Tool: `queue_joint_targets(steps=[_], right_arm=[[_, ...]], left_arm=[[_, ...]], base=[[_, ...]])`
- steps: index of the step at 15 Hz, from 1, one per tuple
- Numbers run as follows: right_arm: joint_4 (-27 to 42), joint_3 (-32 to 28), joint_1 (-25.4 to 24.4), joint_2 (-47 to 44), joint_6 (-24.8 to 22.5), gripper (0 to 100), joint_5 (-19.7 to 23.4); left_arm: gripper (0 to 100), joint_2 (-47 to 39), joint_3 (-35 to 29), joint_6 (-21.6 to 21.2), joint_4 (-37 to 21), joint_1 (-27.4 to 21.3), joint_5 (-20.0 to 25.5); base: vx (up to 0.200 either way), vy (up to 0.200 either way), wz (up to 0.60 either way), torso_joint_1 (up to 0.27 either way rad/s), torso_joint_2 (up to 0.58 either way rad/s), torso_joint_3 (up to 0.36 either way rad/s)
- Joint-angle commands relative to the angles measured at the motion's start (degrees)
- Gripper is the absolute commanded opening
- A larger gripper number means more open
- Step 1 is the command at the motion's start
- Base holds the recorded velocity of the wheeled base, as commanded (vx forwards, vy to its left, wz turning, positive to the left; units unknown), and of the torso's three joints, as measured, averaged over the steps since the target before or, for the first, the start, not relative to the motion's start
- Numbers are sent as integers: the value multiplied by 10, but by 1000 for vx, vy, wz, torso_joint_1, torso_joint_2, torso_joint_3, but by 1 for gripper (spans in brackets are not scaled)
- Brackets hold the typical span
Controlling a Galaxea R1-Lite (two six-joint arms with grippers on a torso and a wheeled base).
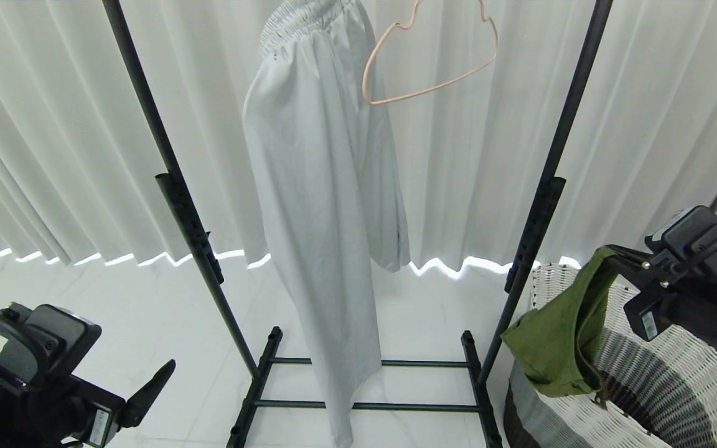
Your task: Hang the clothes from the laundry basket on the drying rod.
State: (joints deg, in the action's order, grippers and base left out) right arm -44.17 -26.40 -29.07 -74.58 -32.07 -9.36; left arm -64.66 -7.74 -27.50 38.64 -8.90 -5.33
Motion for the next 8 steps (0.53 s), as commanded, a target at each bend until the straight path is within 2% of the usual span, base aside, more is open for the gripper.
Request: queue_joint_targets(steps=[1,2,4,5,6,7,8], right_arm=[[2,-22,-64,-5,3,0,0],[20,-49,-97,-7,8,0,0],[66,-95,-138,-7,32,0,0],[124,-146,-178,-7,58,0,0],[153,-174,-198,-7,73,0,0],[171,-193,-215,-11,90,0,0],[182,-211,-231,-14,112,0,0]], left_arm=[[100,-7,-5,-4,-1,-96,6],[100,-31,-20,-6,-1,-157,1],[100,-65,-46,-7,-1,-206,-11],[100,-101,-81,0,-1,-254,-21],[100,-127,-112,15,-1,-283,-25],[100,-151,-141,48,-1,-307,-28],[100,-179,-177,100,-1,-336,-50]], base=[[0,0,0,0,0,0],[0,0,0,0,0,0],[0,0,0,0,0,0],[0,0,0,0,0,0],[0,0,0,0,0,0],[0,0,0,0,0,0],[0,0,0,0,0,0]])
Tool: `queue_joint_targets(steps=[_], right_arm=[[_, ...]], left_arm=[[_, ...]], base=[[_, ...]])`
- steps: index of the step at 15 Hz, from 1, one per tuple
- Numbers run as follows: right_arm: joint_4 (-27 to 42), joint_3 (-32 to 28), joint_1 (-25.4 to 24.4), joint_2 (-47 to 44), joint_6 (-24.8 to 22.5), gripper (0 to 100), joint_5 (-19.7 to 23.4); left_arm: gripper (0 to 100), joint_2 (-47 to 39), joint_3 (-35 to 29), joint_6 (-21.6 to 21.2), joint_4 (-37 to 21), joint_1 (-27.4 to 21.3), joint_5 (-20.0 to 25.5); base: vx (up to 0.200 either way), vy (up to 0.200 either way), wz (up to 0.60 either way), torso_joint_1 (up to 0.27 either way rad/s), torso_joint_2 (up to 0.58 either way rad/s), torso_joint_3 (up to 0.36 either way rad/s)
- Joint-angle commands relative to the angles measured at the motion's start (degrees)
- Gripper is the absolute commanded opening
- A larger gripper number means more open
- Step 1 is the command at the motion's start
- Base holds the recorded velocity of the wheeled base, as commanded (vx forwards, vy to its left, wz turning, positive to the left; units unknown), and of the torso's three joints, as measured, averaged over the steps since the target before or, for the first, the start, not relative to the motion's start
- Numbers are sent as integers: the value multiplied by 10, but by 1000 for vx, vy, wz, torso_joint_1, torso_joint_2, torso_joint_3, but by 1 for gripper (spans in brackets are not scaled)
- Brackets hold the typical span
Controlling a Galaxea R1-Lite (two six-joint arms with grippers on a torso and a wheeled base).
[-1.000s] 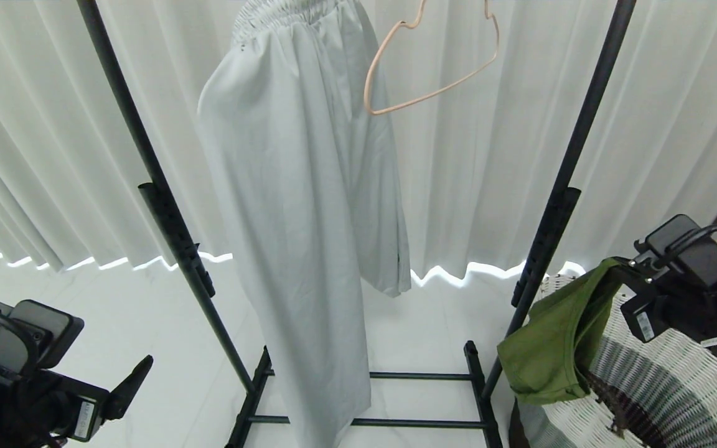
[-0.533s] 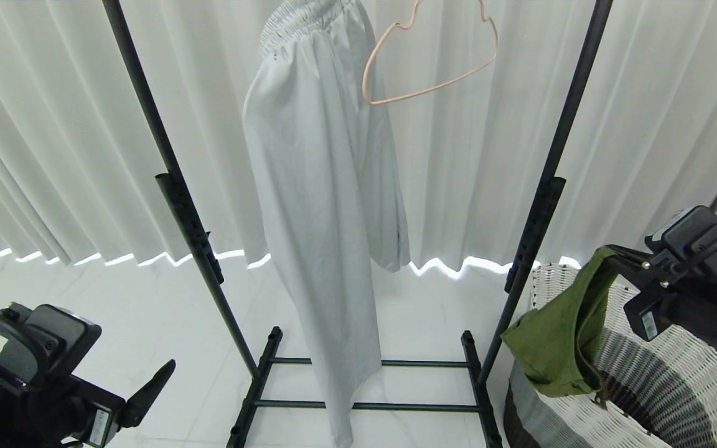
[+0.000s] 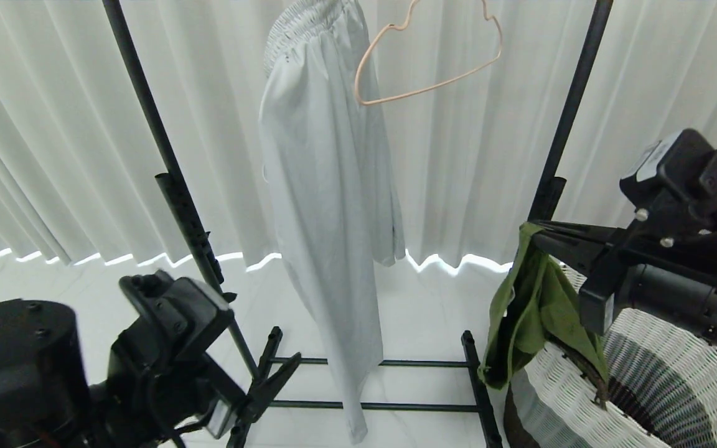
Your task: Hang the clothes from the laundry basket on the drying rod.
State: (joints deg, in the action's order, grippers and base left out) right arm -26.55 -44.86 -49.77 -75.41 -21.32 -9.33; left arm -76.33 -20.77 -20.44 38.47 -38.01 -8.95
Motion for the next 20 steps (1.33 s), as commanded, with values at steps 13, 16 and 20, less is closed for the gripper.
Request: queue_joint_targets(steps=[13,16,20], right_arm=[[61,-44,-117,3,67,0,-3],[61,-45,-117,1,67,0,-2],[62,-47,-133,4,67,0,-4]], left_arm=[[100,-255,-229,205,35,-240,-127],[100,-255,-233,219,35,-244,-100],[100,-298,-255,265,53,-204,-92]], base=[[0,0,0,0,0,0],[0,0,0,0,0,0],[0,0,0,0,0,0]])
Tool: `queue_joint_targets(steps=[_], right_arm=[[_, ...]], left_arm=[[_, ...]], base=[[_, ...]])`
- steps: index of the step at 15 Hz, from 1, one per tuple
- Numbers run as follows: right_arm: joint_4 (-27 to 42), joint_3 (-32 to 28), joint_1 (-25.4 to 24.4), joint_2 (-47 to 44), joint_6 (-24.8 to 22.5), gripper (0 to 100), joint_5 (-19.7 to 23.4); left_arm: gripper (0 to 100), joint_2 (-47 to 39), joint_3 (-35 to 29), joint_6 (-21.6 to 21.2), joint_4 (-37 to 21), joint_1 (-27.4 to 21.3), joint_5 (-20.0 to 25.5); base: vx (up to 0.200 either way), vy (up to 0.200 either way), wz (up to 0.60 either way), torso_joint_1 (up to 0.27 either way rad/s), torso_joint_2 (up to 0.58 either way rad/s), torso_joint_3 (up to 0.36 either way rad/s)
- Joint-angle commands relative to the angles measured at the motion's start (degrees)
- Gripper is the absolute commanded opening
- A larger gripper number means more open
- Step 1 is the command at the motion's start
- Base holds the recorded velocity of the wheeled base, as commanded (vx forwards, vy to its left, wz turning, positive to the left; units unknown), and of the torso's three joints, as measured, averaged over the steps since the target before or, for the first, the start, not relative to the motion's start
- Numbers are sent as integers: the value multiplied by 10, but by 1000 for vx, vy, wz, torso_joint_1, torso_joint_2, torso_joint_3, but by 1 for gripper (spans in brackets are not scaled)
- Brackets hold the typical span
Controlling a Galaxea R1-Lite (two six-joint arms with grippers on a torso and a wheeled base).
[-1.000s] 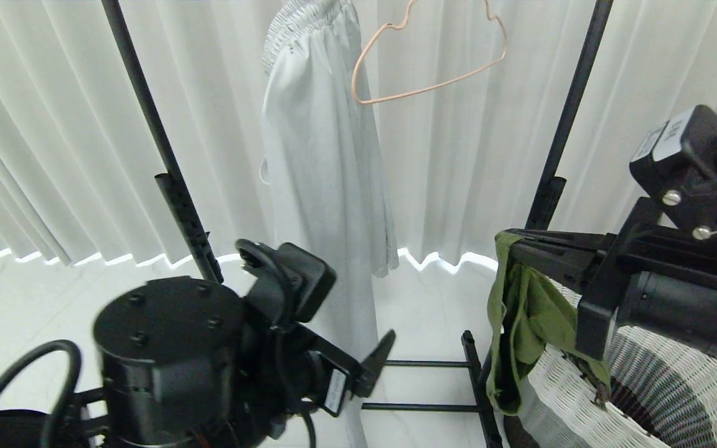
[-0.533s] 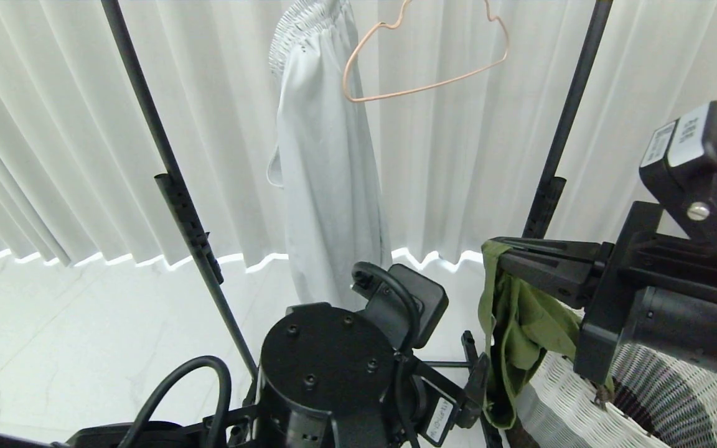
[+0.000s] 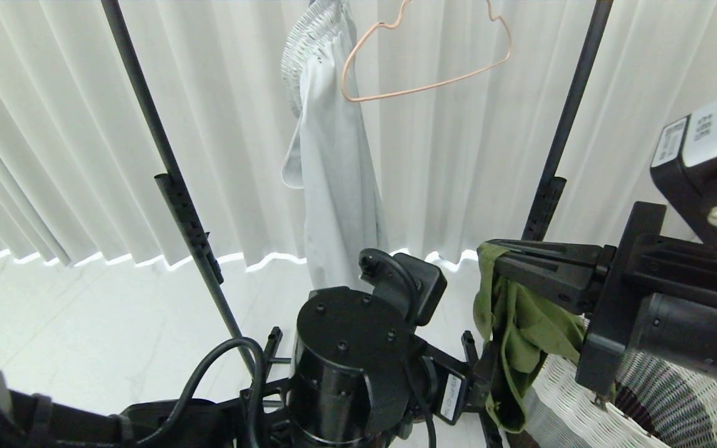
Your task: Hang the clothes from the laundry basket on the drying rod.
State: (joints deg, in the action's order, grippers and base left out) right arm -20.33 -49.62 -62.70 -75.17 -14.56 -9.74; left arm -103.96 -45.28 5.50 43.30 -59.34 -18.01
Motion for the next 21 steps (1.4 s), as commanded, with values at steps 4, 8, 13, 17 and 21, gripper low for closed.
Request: queue_joint_targets(steps=[4,8,13,17,21], right_arm=[[4,-3,-6,4,-1,0,-1],[16,-7,-5,13,-2,0,-5],[28,-6,-5,27,-2,0,-8],[28,14,3,38,-1,0,-9],[26,26,50,43,0,0,-8]], left_arm=[[100,-51,20,12,7,10,-2],[100,-79,55,13,8,13,-3],[100,-92,77,15,10,34,-20],[0,-94,110,12,64,33,-58],[0,14,196,-87,145,58,-60]], base=[[0,0,0,0,0,0],[0,0,0,0,0,0],[0,0,0,0,0,0],[0,0,0,0,0,0],[0,0,0,0,0,0]])
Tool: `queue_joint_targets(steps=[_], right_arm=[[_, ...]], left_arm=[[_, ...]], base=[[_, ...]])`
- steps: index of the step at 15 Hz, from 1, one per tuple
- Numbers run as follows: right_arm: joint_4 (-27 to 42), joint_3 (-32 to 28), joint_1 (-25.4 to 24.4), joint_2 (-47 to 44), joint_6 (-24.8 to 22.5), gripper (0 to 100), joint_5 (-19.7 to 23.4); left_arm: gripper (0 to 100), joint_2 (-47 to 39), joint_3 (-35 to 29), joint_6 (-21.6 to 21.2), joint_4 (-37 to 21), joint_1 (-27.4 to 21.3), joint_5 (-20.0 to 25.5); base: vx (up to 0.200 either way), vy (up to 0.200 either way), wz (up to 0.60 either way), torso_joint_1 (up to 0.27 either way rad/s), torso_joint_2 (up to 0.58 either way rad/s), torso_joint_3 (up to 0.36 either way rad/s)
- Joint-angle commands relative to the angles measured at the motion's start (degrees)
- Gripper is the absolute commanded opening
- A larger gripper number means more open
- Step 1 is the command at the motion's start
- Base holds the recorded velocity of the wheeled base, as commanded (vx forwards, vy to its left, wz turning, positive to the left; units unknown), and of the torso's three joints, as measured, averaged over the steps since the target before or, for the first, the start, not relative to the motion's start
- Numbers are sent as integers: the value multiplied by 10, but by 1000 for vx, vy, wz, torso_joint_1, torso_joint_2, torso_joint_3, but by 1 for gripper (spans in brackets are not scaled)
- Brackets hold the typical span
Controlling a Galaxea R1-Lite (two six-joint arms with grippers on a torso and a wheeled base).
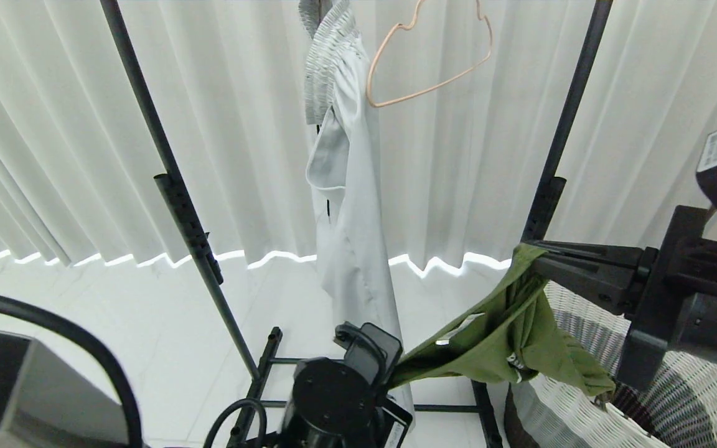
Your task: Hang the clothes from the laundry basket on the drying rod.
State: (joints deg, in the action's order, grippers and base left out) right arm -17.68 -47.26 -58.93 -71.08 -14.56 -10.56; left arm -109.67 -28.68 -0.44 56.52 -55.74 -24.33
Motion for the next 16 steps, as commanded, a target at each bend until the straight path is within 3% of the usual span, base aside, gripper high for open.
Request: queue_joint_targets(steps=[1,2,5,6,7,10,13,16], right_arm=[[-2,2,24,1,1,0,0],[-3,2,32,-1,1,0,0],[-24,-3,35,-13,1,0,-1],[-29,-4,35,-16,1,0,-2],[-42,-12,35,-20,-1,0,-3],[-42,-66,36,-20,-15,0,-25],[-19,-146,51,-21,-17,0,-32],[28,-231,61,-21,-40,0,-32]], left_arm=[[0,132,21,-56,-14,54,8],[0,189,-3,-76,-68,76,9],[0,346,-153,-78,-328,85,10],[0,358,-173,-78,-355,85,10],[0,378,-233,-78,-424,85,10],[0,354,-472,-79,-586,72,10],[0,315,-597,-79,-638,50,10],[0,316,-577,-88,-642,15,8]], base=[[0,0,0,0,0,0],[0,0,0,0,0,0],[0,0,0,0,0,0],[0,0,0,0,0,0],[0,0,0,0,0,0],[0,0,0,0,0,0],[0,0,0,0,0,0],[0,0,0,0,0,0]])
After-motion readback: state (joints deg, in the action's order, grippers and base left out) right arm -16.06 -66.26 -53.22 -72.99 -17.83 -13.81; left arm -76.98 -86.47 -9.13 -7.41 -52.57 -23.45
